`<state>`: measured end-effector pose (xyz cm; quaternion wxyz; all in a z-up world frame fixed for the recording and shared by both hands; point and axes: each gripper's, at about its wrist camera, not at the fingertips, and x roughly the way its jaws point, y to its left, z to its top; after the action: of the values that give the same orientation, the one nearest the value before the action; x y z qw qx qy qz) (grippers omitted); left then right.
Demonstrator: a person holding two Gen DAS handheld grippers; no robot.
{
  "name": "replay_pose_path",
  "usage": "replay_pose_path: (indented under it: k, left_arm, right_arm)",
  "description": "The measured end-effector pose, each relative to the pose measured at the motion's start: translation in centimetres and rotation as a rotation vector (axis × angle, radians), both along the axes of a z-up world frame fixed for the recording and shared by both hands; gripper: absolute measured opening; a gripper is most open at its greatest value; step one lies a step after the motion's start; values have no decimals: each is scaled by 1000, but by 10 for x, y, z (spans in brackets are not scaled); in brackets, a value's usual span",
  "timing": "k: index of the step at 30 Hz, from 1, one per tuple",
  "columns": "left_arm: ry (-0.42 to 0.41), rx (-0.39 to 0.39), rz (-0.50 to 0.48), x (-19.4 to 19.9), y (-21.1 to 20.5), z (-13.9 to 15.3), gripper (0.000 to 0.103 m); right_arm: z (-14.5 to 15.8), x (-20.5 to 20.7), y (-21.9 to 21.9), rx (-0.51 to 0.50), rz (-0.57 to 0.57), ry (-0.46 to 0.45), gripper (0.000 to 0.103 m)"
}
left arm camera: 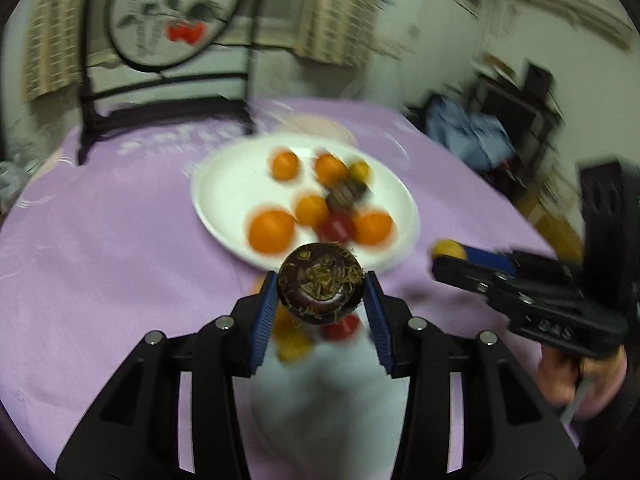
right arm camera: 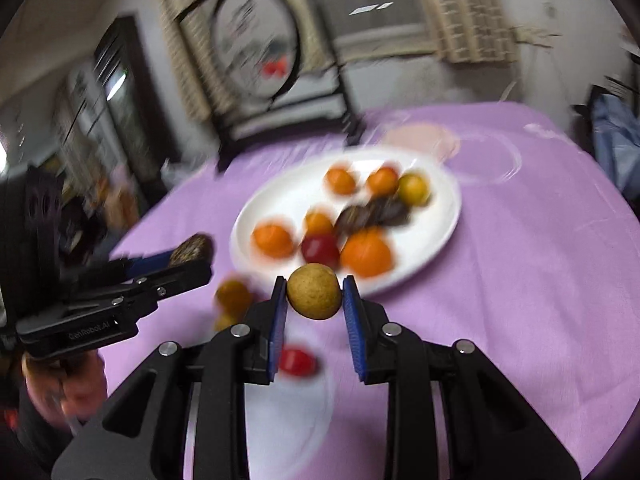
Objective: Organize fruits
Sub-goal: 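Carry the plum and mangosteen over the white plate and open both tools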
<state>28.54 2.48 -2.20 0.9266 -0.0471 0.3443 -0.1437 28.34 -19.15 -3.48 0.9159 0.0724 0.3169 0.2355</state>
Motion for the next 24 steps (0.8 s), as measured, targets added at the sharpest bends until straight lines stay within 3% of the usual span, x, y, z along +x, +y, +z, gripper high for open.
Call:
replay_pose_path:
  k: [7,13,15,16,17,18,24]
  left_arm:
    - [27,-2,147,73,9,-2,44]
    - [73,38,172,92,10,-16,44]
    - [84,45,174,94,10,-19,46]
    - [81,51,180,93,9,-18,52]
    - [69,59,191,90,9,-16,76]
    - [34,73,215,82,8,-10,90]
    - [-60,164,223,42,0,16,99]
  right_arm:
    - [-8,58,2,-1,-110,4,28]
    - [-15,87,5,-17,-114,14,29]
    - [-16,89,4,-19,-117,21,43]
    - [-15,87,3,-24,-132,25,49]
    - [-13,83,2,-26,-145,21,64]
    - [-8,78,0,-20,-154,-4,65]
    - [15,38,0,-37,-124,-73,65]
